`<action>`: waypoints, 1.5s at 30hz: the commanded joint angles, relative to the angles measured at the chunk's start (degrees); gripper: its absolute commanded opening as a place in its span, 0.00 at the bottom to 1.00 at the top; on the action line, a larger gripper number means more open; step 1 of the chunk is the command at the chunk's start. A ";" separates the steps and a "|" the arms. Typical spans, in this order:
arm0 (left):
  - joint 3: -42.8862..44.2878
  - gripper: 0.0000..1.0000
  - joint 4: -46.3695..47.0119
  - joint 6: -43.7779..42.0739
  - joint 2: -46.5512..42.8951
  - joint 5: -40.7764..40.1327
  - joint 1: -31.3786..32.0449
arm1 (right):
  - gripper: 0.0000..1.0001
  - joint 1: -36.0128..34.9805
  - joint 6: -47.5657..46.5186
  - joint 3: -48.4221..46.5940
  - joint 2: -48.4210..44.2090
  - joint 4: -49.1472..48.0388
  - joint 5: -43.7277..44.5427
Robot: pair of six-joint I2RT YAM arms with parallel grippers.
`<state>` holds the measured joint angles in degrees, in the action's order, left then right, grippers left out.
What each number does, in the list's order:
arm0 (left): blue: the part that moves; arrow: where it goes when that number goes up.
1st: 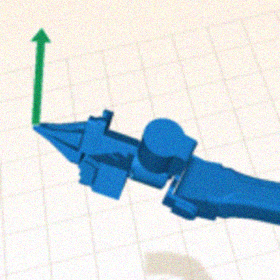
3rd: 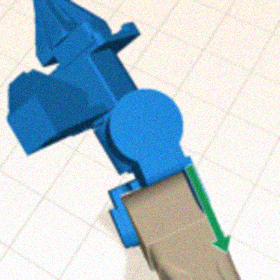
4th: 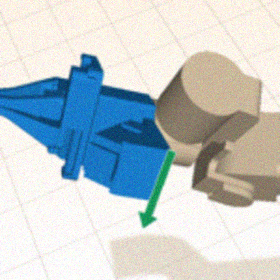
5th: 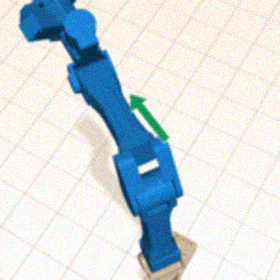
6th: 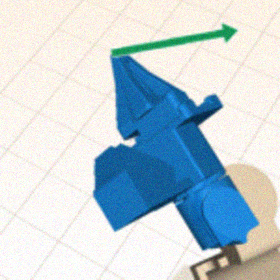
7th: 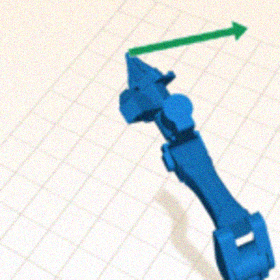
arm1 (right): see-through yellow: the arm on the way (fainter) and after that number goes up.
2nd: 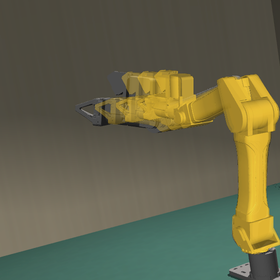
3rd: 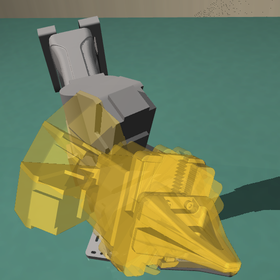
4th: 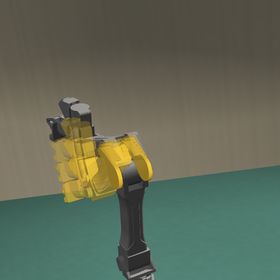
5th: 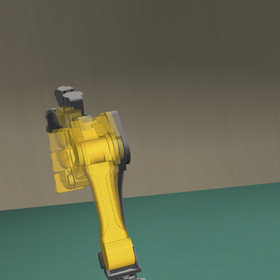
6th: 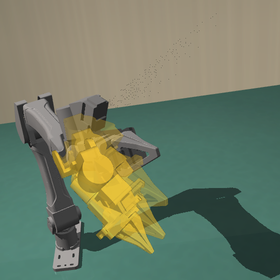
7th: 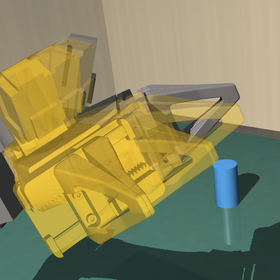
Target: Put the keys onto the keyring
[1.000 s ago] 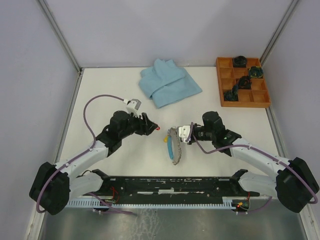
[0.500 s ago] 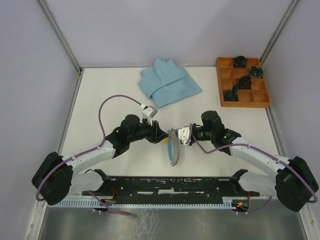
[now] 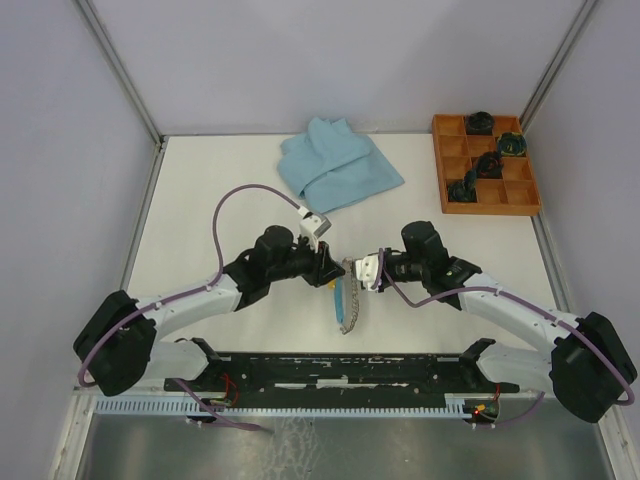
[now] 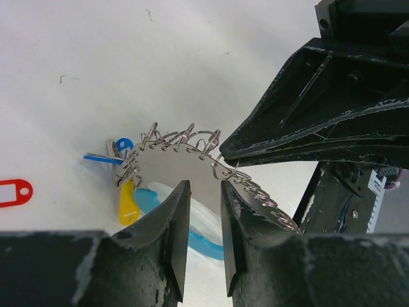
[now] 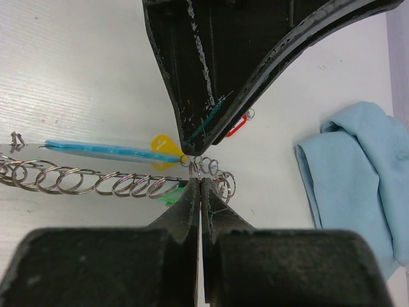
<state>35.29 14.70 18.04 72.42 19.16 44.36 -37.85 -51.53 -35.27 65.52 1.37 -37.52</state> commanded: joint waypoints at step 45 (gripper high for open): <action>22.02 0.37 -30.66 0.58 22.60 -15.90 -17.54 | 0.01 -2.76 3.99 0.56 -3.72 -0.15 7.78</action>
<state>54.61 -14.98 20.25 93.32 0.71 27.09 -40.14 -46.83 -33.87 62.57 2.37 -29.85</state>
